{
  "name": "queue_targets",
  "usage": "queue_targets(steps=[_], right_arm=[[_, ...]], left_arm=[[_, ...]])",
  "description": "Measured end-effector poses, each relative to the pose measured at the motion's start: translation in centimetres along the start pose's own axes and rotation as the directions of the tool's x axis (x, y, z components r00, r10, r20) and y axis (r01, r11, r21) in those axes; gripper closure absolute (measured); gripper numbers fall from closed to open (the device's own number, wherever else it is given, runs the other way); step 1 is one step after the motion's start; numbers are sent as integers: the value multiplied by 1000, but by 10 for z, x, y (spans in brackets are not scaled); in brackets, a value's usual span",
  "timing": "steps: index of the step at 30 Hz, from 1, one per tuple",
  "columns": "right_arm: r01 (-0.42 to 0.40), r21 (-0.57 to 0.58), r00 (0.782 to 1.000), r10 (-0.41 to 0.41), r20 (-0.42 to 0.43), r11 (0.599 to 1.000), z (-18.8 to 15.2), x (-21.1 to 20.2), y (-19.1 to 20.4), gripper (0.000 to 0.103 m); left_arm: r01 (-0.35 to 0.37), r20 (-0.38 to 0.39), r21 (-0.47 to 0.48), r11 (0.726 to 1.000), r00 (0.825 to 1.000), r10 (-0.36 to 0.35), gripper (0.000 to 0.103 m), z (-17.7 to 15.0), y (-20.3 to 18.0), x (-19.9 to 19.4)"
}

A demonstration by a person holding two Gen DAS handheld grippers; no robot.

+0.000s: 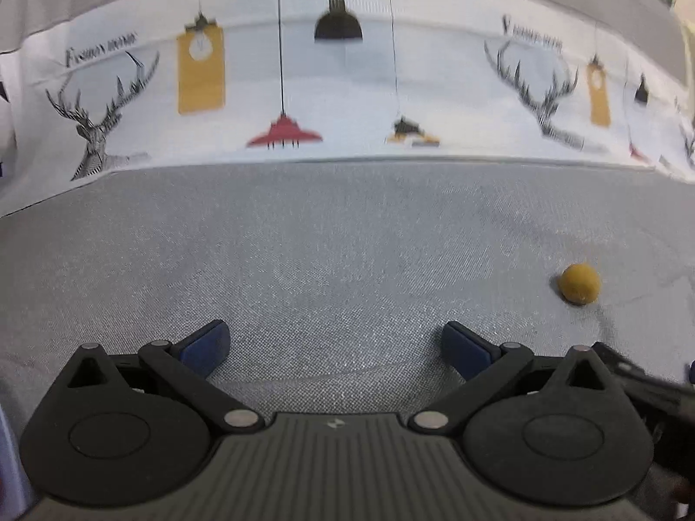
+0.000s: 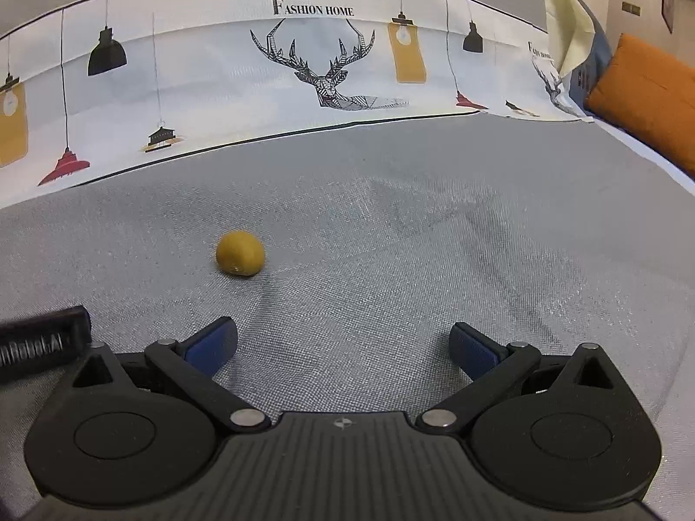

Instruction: Organize fruits

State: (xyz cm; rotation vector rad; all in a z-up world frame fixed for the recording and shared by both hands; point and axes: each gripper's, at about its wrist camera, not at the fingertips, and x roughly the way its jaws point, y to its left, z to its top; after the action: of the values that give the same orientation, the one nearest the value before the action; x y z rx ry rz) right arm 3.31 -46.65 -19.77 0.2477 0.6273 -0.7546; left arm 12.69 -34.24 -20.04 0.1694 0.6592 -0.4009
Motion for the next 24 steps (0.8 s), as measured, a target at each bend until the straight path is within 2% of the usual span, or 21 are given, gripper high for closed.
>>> queue_targets(steps=[24], right_arm=[[-10,10,1000,10,7,1000,1,0,-4,1]], left_arm=[[4,8,-5,1000,1000,-4,0,0,-1,-4]])
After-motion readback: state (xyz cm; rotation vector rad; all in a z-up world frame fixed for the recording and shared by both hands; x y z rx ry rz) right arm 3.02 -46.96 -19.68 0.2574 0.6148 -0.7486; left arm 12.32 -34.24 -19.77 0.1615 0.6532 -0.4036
